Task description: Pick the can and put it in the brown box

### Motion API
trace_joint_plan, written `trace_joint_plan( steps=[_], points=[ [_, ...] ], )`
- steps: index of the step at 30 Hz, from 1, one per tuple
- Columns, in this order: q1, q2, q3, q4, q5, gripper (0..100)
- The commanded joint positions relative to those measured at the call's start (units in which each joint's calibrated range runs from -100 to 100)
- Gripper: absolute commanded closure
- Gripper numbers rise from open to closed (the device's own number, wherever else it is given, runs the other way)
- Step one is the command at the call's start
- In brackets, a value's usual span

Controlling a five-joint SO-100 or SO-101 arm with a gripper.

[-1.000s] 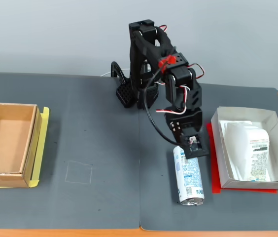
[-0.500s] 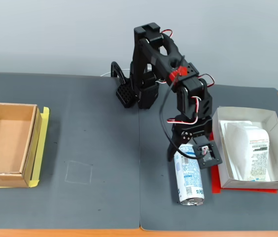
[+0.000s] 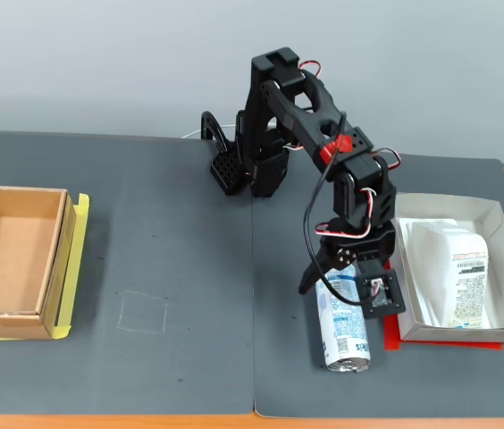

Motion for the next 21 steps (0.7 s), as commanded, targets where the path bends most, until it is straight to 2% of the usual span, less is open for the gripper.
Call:
trace_joint_plan(
  steps=[1, 21],
  points=[
    [0.1, 1.3, -4.6, -0.6, 0.0, 58],
    [0.7, 13.6, -11.1, -0.7, -0.3, 58]
  ],
)
